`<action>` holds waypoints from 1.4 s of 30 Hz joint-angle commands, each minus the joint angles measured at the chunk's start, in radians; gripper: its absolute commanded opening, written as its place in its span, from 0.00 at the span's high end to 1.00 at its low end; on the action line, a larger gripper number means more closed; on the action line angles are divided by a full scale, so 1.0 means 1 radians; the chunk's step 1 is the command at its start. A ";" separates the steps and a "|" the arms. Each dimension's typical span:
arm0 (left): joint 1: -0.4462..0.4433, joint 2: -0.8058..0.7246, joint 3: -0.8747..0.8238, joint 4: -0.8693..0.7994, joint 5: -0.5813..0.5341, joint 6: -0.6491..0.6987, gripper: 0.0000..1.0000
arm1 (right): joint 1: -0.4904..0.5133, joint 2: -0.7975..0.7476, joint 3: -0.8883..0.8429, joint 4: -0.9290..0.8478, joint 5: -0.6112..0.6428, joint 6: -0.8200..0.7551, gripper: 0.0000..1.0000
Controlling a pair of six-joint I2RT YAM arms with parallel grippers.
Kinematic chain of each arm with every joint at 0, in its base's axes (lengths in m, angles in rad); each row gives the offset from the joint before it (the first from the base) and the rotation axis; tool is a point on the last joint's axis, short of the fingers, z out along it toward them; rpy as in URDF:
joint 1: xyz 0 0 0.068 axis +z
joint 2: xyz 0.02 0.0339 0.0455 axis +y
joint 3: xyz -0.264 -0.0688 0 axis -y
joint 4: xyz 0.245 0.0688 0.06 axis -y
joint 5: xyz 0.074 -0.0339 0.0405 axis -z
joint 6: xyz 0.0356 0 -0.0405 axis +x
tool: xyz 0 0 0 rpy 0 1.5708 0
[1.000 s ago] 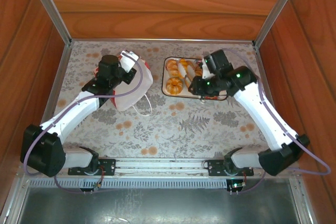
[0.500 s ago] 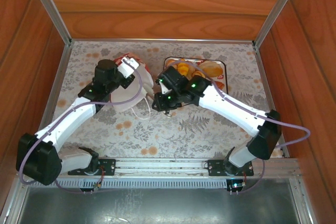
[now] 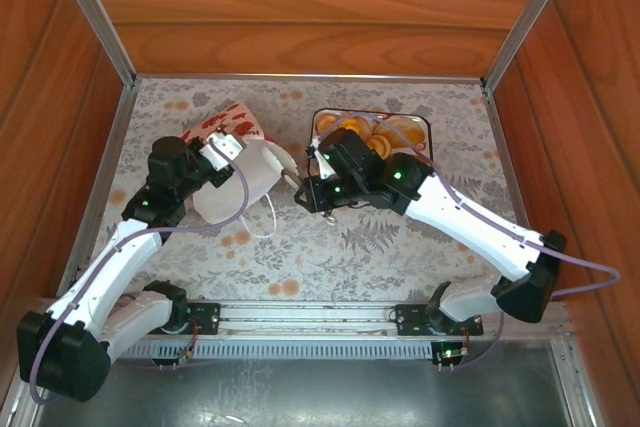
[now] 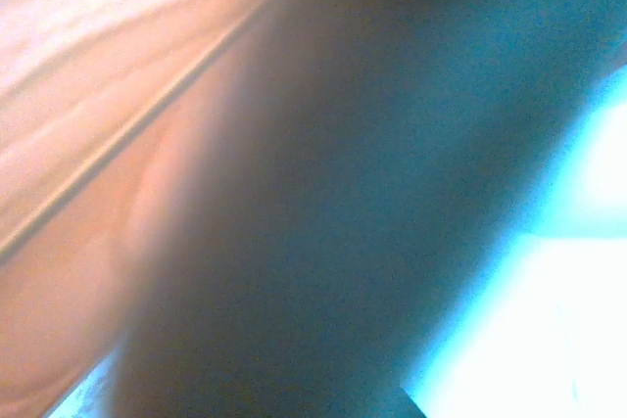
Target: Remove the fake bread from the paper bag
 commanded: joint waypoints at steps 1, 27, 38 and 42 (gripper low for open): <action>0.037 -0.044 -0.010 -0.022 0.115 0.003 1.00 | -0.001 -0.062 -0.050 0.065 0.058 -0.001 0.60; 0.069 -0.049 0.045 0.007 0.158 -0.091 1.00 | -0.021 -0.293 -0.159 -0.078 0.460 0.127 0.60; 0.071 -0.078 0.128 -0.026 0.080 -0.245 1.00 | -0.142 -0.376 -0.219 -0.121 0.493 0.218 0.58; 0.072 0.044 0.378 -0.278 -0.167 -0.457 1.00 | -0.175 -0.367 -0.201 -0.166 0.482 0.215 0.58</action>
